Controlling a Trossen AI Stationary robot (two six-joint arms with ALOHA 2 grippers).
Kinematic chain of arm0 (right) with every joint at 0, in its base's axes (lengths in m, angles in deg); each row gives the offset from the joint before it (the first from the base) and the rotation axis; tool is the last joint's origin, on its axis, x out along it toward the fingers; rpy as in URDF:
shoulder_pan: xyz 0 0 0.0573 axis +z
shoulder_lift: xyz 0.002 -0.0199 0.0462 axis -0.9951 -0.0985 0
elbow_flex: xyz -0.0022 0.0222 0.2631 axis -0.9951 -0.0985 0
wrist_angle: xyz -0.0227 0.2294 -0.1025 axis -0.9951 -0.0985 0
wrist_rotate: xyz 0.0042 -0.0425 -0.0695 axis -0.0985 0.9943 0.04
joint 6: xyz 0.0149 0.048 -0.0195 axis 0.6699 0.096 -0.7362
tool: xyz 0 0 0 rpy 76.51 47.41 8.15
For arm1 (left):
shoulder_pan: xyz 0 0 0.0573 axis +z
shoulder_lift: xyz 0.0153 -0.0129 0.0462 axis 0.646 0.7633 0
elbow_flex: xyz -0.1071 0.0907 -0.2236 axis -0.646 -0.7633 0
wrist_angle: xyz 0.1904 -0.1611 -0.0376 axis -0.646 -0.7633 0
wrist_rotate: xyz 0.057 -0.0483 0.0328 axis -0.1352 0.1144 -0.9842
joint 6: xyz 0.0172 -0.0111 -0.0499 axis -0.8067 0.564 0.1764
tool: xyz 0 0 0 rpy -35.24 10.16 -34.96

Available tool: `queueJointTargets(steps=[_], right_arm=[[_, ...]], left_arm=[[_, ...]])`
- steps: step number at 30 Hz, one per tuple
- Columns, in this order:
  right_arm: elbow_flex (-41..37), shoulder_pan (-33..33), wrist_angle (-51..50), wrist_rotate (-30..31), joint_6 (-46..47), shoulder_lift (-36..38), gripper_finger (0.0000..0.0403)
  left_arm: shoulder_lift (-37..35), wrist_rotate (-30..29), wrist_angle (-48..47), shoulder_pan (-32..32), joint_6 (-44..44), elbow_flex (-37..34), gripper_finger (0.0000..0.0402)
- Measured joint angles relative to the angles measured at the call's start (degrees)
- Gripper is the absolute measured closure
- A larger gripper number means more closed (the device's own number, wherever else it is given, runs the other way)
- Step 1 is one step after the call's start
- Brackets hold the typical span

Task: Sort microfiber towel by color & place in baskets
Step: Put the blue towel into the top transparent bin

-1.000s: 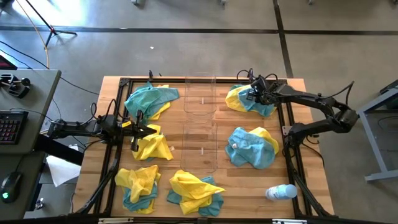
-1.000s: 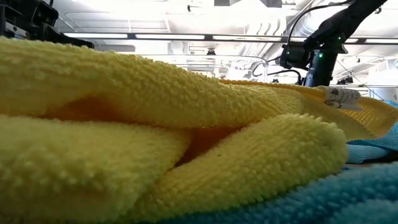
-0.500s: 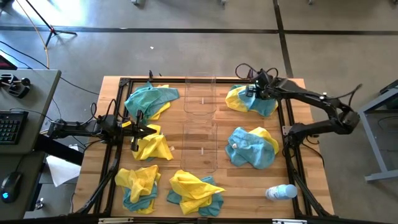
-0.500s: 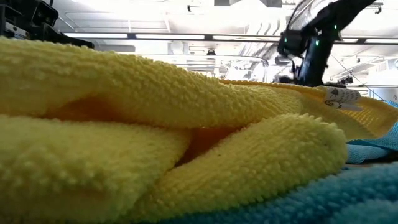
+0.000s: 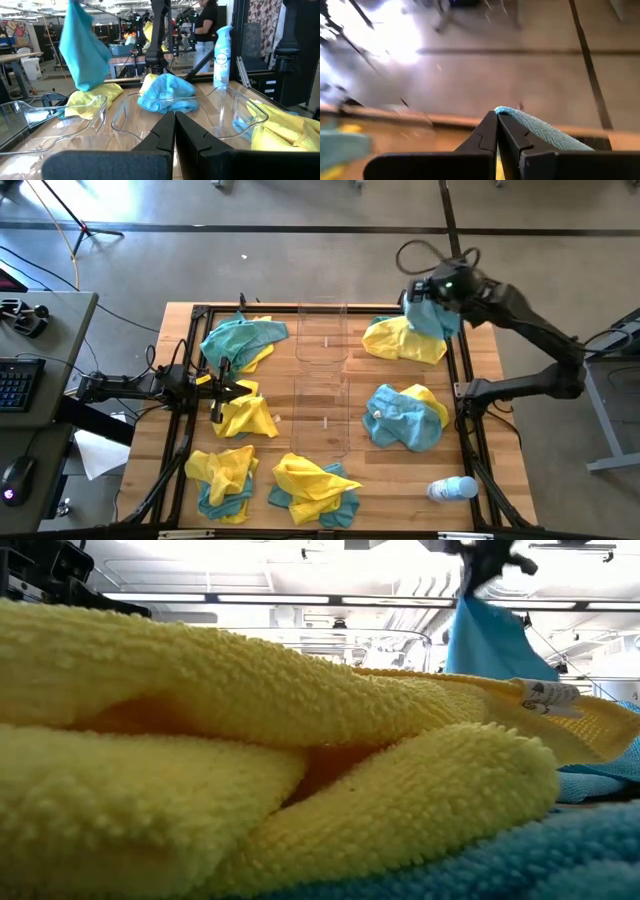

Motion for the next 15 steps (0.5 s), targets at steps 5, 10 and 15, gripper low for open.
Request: queueJointTargets(steps=[5,10,15], right_arm=[[8.77,3.20,4.69,0.48,-6.10,-2.17,0.0403],[16.57,5.79,10.66,-1.48,-12.19,-6.37,0.0403],[25.28,7.23,12.30,-4.09,-17.36,-12.42,0.0403]], left_arm=[[-0.01,-0.01,0.00,0.00,-0.01,0.01,0.0401],[-0.01,0.00,0.01,0.00,0.00,0.00,0.0401],[0.01,0.01,0.01,0.01,-0.01,0.01,0.0401]])
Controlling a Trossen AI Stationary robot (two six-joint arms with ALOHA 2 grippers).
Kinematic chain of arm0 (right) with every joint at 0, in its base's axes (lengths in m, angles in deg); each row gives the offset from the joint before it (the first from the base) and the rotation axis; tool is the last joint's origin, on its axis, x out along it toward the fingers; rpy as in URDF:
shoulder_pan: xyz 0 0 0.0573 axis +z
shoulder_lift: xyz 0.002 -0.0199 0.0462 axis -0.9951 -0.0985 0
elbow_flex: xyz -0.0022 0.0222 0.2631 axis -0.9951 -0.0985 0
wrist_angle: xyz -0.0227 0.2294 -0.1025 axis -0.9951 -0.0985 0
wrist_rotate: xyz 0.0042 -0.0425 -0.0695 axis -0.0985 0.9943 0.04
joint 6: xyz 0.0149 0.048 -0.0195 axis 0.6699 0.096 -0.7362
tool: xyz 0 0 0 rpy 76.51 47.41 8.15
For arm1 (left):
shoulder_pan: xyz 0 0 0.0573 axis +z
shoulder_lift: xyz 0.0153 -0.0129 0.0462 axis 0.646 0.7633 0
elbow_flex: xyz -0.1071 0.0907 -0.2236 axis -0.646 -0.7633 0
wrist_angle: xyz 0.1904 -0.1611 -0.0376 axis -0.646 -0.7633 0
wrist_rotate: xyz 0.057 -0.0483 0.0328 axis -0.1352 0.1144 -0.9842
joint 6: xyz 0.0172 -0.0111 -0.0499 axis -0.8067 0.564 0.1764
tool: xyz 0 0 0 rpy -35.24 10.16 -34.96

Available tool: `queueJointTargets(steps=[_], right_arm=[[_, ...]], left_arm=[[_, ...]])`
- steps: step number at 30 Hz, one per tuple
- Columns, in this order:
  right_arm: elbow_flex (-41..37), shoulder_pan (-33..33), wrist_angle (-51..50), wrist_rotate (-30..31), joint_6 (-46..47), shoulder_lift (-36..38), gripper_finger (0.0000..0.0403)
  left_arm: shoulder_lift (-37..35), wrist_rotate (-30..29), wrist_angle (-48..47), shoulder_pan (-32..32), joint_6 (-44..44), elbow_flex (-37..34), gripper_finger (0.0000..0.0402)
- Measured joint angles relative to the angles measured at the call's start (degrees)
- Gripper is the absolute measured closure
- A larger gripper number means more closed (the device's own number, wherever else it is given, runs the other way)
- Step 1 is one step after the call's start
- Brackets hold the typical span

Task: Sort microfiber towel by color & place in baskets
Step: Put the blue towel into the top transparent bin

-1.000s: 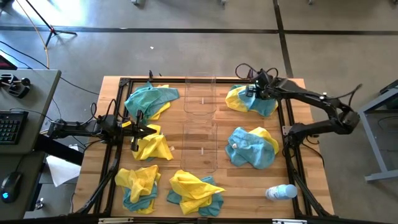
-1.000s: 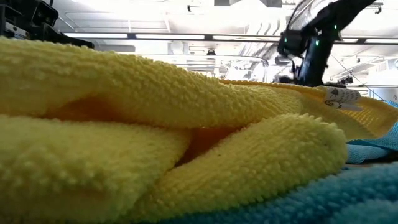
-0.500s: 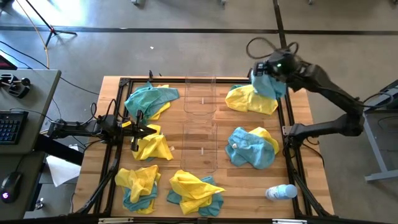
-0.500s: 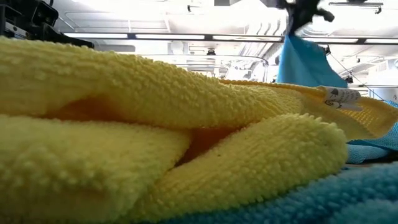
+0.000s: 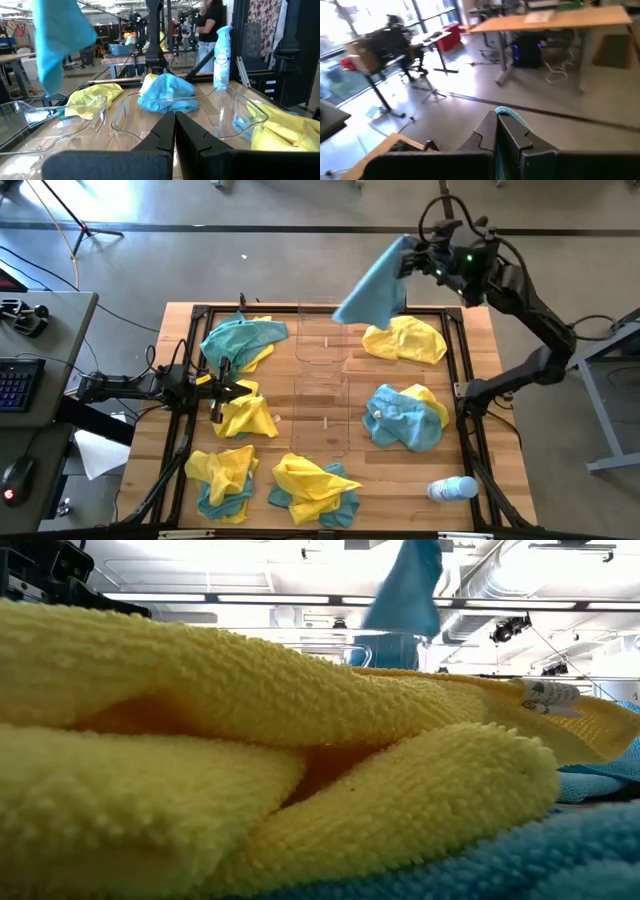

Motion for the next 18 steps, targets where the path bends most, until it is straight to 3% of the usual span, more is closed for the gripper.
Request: queueJointTargets(steps=[9,18], right_arm=[[10.52,0.39,2.91,-12.03,-6.09,-12.66,0.0403],[13.40,0.54,0.96,-16.26,-11.02,-20.22,0.0403]], left_arm=[[-0.01,-0.01,-0.01,-0.02,0.01,0.01,0.0401],[0.00,-0.01,-0.01,0.00,0.02,-0.01,0.0401]])
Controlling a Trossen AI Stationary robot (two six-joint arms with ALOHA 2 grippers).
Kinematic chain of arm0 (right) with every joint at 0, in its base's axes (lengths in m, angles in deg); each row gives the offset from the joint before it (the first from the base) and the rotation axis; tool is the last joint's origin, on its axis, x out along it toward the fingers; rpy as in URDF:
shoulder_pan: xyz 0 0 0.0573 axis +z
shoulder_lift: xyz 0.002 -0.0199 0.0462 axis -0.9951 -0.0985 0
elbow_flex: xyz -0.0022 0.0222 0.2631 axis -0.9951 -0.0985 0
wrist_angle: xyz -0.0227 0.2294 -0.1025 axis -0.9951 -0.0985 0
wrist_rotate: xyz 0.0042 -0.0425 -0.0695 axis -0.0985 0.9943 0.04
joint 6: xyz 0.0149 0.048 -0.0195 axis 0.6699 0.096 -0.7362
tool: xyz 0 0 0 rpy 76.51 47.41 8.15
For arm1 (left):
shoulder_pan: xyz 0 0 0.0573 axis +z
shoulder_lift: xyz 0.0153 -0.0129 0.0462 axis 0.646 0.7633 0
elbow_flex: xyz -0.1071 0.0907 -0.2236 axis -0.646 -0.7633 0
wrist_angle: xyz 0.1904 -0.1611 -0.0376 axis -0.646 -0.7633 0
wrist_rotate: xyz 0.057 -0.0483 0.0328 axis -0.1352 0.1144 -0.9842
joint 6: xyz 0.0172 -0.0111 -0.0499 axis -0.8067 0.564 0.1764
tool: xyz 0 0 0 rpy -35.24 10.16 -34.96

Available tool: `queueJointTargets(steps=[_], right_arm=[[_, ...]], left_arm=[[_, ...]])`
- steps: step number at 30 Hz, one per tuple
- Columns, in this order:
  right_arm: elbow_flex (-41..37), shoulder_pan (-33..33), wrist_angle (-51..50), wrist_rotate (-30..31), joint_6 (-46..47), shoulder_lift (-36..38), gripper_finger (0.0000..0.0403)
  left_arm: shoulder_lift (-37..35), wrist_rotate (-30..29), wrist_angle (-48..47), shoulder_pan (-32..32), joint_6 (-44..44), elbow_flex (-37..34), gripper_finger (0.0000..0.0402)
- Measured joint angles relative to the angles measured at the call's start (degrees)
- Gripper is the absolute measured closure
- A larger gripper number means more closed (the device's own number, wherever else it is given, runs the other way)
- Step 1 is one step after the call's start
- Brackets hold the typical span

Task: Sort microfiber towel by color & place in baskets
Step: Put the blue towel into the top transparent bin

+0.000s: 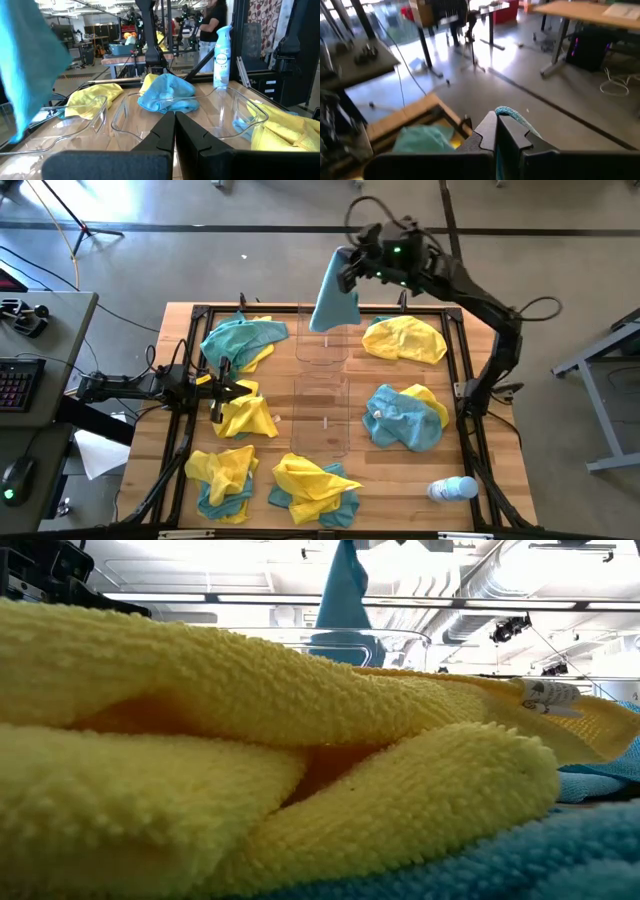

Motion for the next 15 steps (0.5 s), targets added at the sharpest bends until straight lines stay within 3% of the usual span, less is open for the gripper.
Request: queueJointTargets(steps=[10,15], right_arm=[[0.00,0.60,-5.30,-8.23,-7.39,-9.23,0.0403],[-0.02,0.34,-9.99,-8.62,-13.06,-14.35,0.0403]], left_arm=[[0.00,-0.01,-0.01,0.00,-0.02,0.02,0.0401],[-0.02,0.00,-0.01,0.00,-0.02,0.02,0.0401]])
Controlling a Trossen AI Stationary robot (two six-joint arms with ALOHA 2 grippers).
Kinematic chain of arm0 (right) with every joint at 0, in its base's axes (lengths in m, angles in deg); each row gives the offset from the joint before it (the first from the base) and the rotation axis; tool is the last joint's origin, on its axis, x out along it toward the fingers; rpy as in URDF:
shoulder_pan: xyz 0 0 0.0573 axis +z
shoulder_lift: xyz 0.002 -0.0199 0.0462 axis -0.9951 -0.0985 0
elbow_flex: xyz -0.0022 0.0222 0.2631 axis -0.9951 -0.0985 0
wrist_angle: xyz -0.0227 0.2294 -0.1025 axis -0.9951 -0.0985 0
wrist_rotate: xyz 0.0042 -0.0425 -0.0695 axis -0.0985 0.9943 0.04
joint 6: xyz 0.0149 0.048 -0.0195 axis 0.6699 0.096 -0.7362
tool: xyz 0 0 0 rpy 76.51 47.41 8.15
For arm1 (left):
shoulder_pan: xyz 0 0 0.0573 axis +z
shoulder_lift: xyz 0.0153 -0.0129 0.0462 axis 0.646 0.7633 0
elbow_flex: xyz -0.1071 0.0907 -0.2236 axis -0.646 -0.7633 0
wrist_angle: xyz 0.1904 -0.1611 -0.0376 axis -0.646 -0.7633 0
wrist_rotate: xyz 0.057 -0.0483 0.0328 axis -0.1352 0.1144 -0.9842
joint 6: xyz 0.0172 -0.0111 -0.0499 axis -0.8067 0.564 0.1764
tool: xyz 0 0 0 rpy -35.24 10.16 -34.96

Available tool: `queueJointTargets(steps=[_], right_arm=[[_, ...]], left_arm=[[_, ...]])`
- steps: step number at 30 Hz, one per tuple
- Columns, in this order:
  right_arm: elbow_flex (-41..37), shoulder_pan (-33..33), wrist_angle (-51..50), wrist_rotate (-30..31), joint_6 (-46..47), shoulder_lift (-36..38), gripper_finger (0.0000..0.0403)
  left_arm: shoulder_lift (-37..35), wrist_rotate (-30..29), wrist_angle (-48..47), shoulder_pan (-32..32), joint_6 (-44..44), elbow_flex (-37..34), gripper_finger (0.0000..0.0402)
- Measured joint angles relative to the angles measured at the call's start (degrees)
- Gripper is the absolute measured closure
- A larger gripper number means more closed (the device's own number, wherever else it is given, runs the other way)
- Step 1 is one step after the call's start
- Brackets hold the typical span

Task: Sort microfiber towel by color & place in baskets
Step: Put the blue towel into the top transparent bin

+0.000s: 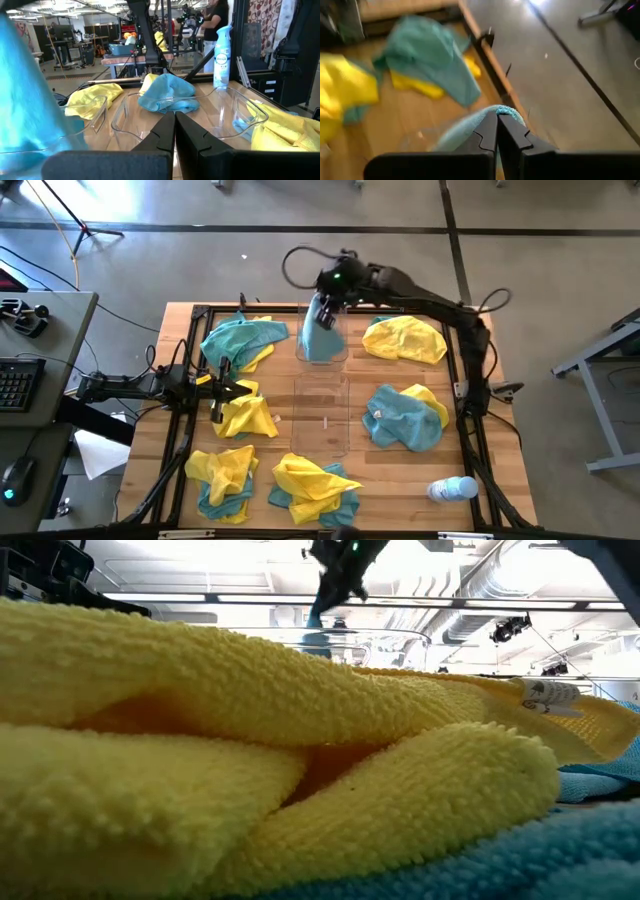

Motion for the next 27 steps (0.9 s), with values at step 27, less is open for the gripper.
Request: queueJointTargets(steps=[27], right_arm=[[-0.04,-2.32,-5.71,-10.04,-13.96,-23.67,0.0403]], left_arm=[[0.01,0.00,0.00,0.00,0.00,0.00,0.0401]])
